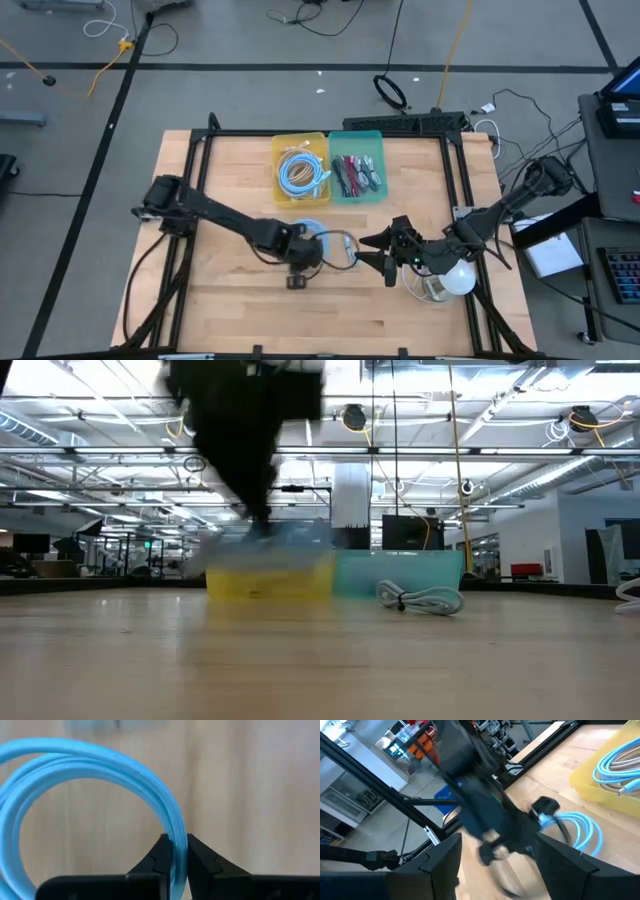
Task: Pick and place USB-C Cables
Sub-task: Put the large blue charger cable into the yellow bin
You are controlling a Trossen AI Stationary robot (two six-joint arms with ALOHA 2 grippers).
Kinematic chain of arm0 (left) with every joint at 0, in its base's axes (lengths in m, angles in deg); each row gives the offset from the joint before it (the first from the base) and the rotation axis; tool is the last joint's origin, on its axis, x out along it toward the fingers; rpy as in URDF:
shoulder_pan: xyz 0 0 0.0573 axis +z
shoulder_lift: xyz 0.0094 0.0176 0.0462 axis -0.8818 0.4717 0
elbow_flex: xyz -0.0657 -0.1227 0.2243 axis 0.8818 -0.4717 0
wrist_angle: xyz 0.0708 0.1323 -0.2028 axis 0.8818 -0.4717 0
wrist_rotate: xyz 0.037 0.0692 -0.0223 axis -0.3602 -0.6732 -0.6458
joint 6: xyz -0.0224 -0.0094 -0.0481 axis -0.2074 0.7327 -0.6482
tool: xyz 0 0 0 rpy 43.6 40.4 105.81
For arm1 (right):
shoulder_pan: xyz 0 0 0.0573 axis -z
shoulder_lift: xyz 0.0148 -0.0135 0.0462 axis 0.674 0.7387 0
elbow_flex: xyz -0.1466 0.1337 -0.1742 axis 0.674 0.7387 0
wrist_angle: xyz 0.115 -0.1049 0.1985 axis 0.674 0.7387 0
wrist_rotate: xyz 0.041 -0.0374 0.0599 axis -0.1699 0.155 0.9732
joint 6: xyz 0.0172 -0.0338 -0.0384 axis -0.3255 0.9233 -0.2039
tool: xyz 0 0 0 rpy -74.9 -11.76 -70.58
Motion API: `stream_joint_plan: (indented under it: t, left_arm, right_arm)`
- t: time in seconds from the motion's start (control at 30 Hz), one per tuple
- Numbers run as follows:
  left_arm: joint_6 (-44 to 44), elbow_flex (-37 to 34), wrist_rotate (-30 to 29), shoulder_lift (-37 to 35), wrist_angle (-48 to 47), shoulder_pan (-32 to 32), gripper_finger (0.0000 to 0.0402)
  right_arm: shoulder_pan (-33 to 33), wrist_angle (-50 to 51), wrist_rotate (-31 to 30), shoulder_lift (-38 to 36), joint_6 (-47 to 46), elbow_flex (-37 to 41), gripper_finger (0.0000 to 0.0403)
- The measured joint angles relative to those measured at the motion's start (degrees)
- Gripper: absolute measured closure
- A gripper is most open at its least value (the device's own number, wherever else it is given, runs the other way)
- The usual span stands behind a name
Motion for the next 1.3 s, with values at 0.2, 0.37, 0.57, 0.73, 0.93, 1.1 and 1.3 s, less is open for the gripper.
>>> stream_joint_plan:
  t: [0.2,0.37,0.57,0.73,0.93,1.1,1.3]
  left_arm:
    - [-4.2,4.5,-3.5,-9.3,9.7,0.6,0.0372]
    - [-1.4,7.8,-13.7,-14.1,4.5,7.7,0.0372]
    - [-1.5,7.6,-3.5,-13.9,3.7,23.2,0.0372]
    - [0.2,7.5,1.4,-11.3,3.6,31.7,0.0372]
    - [-2.4,4.5,7.0,-10.9,6.2,40.7,0.0372]
    - [-7.4,-3.2,16.5,-10.8,10.2,46.4,0.0372]
    - [-9.6,-12.1,19.5,-10.8,16.7,46.9,0.0372]
  right_arm:
    - [0.0,-0.6,-0.2,0.0,0.7,0.0,0.0181]
    - [0.0,-1.2,-0.5,0.0,1.7,0.0,0.0188]
    - [-0.1,-4.0,-0.3,0.0,3.9,0.0,0.0188]
    - [-0.8,-3.9,-0.2,0.0,4.1,0.0,0.019]
    - [-2.0,-3.9,-0.3,0.2,4.6,0.0,0.019]
    - [-2.0,-3.9,-0.3,0.2,5.5,0.0,0.019]
    - [-2.0,-3.9,-0.3,0.2,5.9,0.0,0.019]
